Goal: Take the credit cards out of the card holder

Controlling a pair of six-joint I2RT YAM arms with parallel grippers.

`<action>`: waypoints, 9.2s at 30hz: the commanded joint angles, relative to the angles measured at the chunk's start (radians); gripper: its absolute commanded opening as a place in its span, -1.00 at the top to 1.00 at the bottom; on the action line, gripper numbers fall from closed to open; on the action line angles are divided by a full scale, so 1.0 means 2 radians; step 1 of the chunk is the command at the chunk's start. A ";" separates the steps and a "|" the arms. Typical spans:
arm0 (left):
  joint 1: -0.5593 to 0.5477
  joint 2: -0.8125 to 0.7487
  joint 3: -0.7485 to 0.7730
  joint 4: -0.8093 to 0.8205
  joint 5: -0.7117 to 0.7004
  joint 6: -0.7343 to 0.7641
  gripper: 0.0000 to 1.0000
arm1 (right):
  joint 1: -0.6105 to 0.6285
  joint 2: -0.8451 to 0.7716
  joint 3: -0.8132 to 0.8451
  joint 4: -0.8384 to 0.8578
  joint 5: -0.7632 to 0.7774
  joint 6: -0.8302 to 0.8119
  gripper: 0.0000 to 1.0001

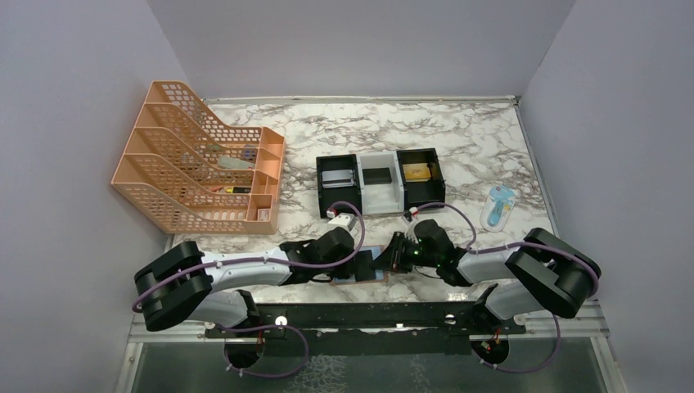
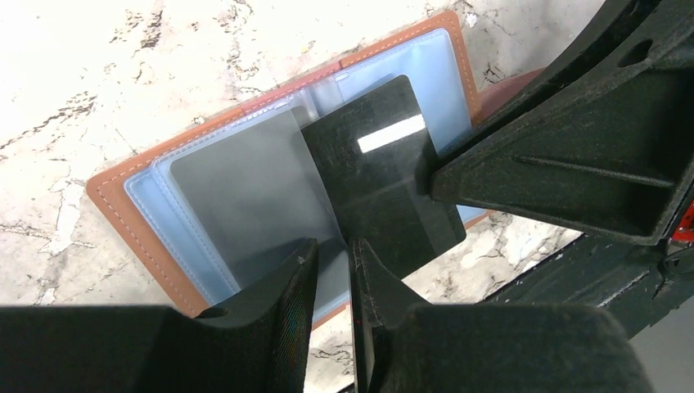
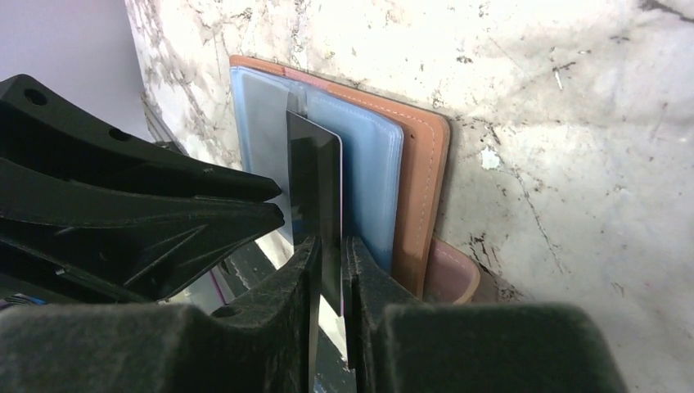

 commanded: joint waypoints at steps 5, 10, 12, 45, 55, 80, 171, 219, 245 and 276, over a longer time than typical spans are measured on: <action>-0.002 0.020 0.012 -0.018 -0.014 0.015 0.58 | 0.000 0.031 0.010 0.050 -0.024 0.000 0.62; -0.001 0.018 0.006 -0.018 -0.015 0.013 0.61 | 0.000 0.046 0.019 0.062 -0.039 -0.002 0.63; -0.002 0.017 0.004 -0.018 -0.015 0.014 0.61 | 0.000 0.050 0.022 0.059 -0.037 0.000 0.64; -0.002 -0.026 0.007 -0.017 -0.026 0.018 0.35 | 0.000 -0.049 0.024 -0.050 0.015 -0.076 0.98; -0.001 -0.064 0.007 -0.032 -0.042 0.024 0.11 | 0.000 -0.070 0.021 -0.041 0.020 -0.091 0.98; 0.001 0.016 -0.015 0.089 0.022 -0.007 0.37 | 0.000 -0.014 0.025 -0.049 0.017 -0.016 0.67; 0.227 -0.256 0.127 -0.300 -0.175 0.165 -0.99 | -0.145 -0.066 0.270 -0.183 -0.007 -0.826 0.98; 0.227 -0.229 0.132 -0.299 -0.171 0.172 -0.99 | -0.133 0.230 0.431 -0.200 0.042 -1.084 0.98; 0.227 -0.231 0.131 -0.299 -0.173 0.171 -0.99 | -0.129 0.238 0.441 -0.246 0.040 -1.075 0.50; 0.227 -0.231 0.131 -0.299 -0.166 0.171 -0.99 | -0.126 0.172 0.478 -0.374 0.143 -0.399 0.73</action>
